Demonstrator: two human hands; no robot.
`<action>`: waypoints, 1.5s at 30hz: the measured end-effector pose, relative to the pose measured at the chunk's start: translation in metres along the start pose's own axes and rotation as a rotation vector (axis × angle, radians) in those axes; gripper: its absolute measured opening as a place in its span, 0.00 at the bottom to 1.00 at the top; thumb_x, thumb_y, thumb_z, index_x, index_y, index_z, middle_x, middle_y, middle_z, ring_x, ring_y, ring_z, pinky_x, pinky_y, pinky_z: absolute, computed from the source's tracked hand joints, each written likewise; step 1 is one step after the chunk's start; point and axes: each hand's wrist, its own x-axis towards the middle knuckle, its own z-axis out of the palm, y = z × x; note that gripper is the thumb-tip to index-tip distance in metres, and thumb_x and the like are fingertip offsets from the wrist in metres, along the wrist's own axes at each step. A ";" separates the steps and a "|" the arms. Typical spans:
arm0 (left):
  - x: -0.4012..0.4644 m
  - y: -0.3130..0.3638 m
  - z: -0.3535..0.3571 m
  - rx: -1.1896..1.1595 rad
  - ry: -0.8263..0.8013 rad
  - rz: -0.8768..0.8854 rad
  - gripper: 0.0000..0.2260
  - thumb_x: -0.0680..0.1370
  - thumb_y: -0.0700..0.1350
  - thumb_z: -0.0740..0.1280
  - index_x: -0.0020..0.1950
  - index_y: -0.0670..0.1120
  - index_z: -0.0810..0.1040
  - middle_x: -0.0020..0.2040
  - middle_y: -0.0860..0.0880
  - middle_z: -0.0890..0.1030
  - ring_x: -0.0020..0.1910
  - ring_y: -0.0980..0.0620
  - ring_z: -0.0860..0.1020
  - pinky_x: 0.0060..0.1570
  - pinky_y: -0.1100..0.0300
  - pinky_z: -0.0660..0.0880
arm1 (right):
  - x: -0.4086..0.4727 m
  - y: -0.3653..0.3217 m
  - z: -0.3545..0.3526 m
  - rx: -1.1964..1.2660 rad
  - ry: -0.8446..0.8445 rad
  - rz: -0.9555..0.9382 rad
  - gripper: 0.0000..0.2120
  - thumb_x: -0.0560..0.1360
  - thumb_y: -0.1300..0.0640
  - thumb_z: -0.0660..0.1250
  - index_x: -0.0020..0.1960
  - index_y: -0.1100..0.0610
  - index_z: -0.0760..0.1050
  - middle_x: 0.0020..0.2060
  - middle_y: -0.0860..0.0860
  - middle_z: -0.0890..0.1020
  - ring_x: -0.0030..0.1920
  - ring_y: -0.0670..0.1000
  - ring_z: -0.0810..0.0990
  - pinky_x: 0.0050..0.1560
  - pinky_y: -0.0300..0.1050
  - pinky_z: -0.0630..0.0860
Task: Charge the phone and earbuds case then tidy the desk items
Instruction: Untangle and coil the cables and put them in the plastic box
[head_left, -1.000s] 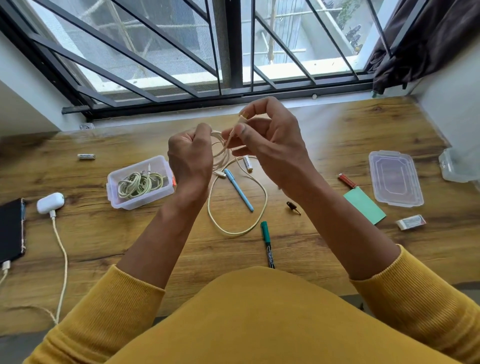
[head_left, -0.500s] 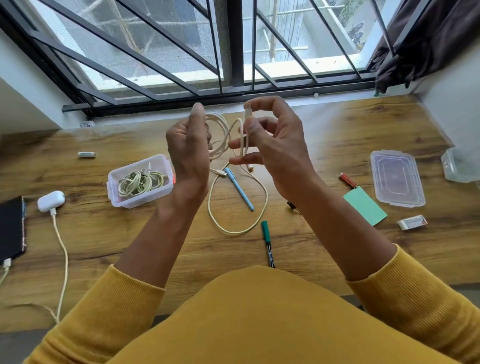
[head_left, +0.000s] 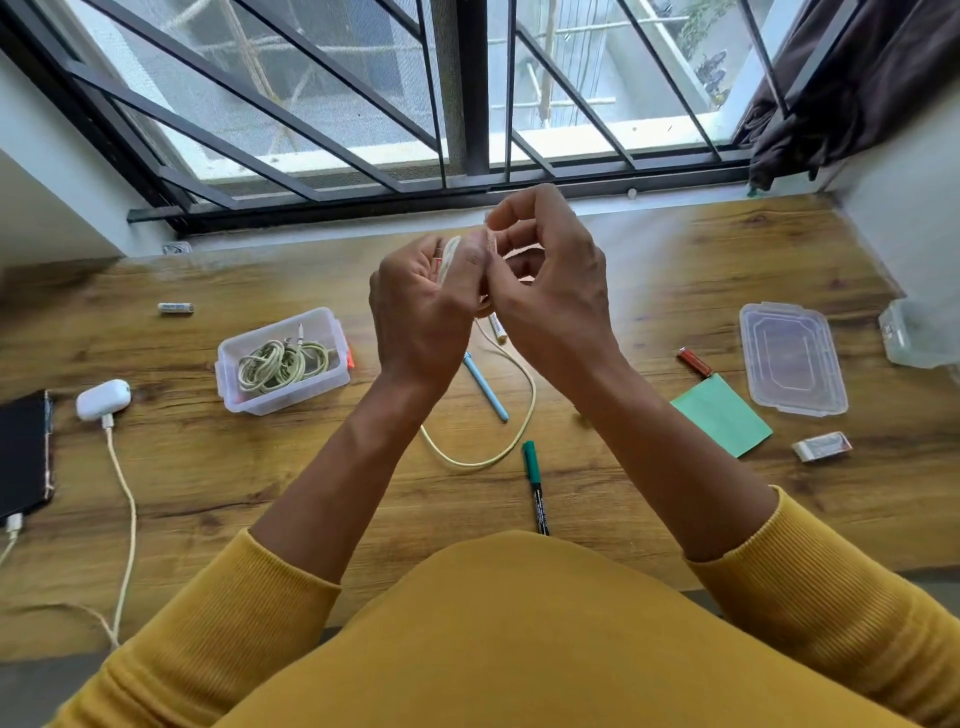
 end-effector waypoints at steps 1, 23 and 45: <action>0.003 -0.003 -0.001 0.004 0.023 -0.001 0.22 0.83 0.53 0.68 0.31 0.50 0.68 0.25 0.56 0.69 0.27 0.56 0.65 0.28 0.52 0.63 | 0.000 0.001 0.000 0.010 -0.014 0.012 0.11 0.79 0.63 0.72 0.59 0.61 0.74 0.44 0.51 0.82 0.40 0.45 0.85 0.37 0.42 0.84; 0.017 -0.002 -0.003 -0.202 0.092 -0.101 0.20 0.87 0.54 0.55 0.35 0.52 0.65 0.29 0.55 0.65 0.31 0.45 0.63 0.31 0.41 0.65 | -0.005 0.002 0.003 0.648 -0.203 0.470 0.10 0.78 0.74 0.67 0.55 0.65 0.84 0.42 0.57 0.87 0.41 0.51 0.86 0.45 0.45 0.82; 0.008 -0.009 -0.005 -0.131 0.032 -0.207 0.21 0.84 0.54 0.62 0.32 0.48 0.71 0.30 0.48 0.72 0.32 0.45 0.70 0.35 0.38 0.70 | 0.001 0.001 -0.012 0.721 -0.302 0.540 0.14 0.78 0.68 0.70 0.63 0.59 0.75 0.48 0.57 0.84 0.48 0.55 0.84 0.55 0.55 0.82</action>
